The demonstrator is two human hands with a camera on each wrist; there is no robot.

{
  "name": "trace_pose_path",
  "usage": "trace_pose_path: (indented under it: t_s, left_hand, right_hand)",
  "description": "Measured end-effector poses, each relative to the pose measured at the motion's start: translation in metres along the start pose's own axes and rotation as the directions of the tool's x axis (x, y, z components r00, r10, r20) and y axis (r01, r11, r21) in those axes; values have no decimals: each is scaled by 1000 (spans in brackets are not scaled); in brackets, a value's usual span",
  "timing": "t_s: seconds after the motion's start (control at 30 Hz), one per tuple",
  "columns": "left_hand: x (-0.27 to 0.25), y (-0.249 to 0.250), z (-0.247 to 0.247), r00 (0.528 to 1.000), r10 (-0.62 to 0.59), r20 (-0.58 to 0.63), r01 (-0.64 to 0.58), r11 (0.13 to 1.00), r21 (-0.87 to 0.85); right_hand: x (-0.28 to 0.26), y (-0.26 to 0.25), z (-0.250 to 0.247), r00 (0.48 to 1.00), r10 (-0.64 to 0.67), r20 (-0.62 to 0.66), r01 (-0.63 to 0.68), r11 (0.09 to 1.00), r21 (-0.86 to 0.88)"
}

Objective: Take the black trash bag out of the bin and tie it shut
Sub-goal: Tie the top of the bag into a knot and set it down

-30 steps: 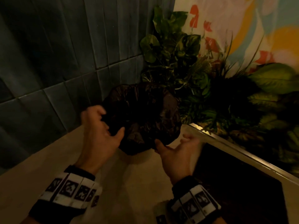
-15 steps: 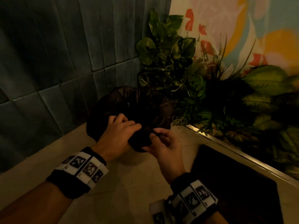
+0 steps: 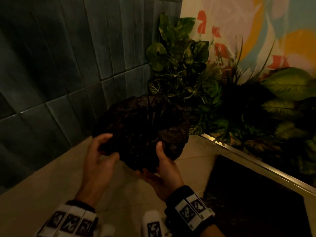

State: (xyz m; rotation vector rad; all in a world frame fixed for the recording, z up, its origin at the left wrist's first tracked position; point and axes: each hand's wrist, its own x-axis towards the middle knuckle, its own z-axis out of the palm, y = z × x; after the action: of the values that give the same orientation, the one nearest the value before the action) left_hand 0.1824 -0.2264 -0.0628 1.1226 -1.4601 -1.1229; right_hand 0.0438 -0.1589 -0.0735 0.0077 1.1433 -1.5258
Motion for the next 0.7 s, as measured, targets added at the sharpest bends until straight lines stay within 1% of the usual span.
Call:
trace_pose_path:
  t_s: [0.03, 0.07, 0.1, 0.13, 0.23, 0.3, 0.33, 0.4, 0.47, 0.5, 0.53, 0.57, 0.63, 0.67, 0.7]
  left_hand:
    - [-5, 1, 6, 988, -150, 39, 154, 969, -193]
    - [-7, 1, 11, 954, -282, 100, 299, 899, -321]
    - [-7, 0, 14, 919, -362, 159, 395, 831, -392]
    - [-4, -3, 17, 896, -395, 203, 444, 790, -423]
    - [6, -6, 21, 866, -434, 250, 499, 703, -506]
    - [9, -8, 23, 830, -464, 310, 555, 626, -548]
    - [10, -9, 23, 814, -477, 331, 578, 610, -542]
    - [13, -10, 25, 795, -510, 329, 605, 630, -486]
    - [15, -14, 26, 770, -579, 268, 636, 663, -395]
    - [16, -16, 25, 758, -600, 255, 650, 663, -371]
    - [18, -20, 24, 748, -610, 263, 661, 645, -383]
    - [20, -22, 24, 734, -613, 292, 675, 609, -416]
    - [21, -21, 27, 710, -612, 349, 699, 554, -452]
    - [21, -19, 29, 711, -600, 366, 700, 559, -445]
    - [21, -18, 32, 723, -580, 376, 690, 576, -439]
  right_hand:
    - [3, 2, -1, 1000, 4, 7, -4, 1000, 27]
    - [4, 4, -1, 1000, 3, 23, -5, 999, 45]
    - [6, 5, -2, 999, -1, 38, -1, 999, 55]
    - [7, 5, -1, 999, -6, 51, 2, 998, 67]
    - [15, 8, 2, 1000, 13, 22, -15, 995, 97]
    - [21, 10, 3, 999, 26, -35, -22, 995, 99]
    - [24, 10, 3, 997, 27, -70, -20, 995, 97]
    - [27, 11, 2, 994, 20, -108, -11, 997, 80]
    - [27, 11, -2, 987, 9, -158, -5, 1000, 23]
    - [27, 11, -5, 982, -4, -189, 1, 1000, -15]
    - [25, 10, -7, 977, -28, -209, 19, 999, -46]
    - [24, 10, -8, 972, -60, -227, 46, 997, -65]
    - [24, 7, -8, 968, -87, -234, 74, 995, -63]
    - [24, 6, -5, 968, -80, -239, 68, 996, -56]
    - [26, 4, -3, 968, -73, -238, 63, 997, -49]
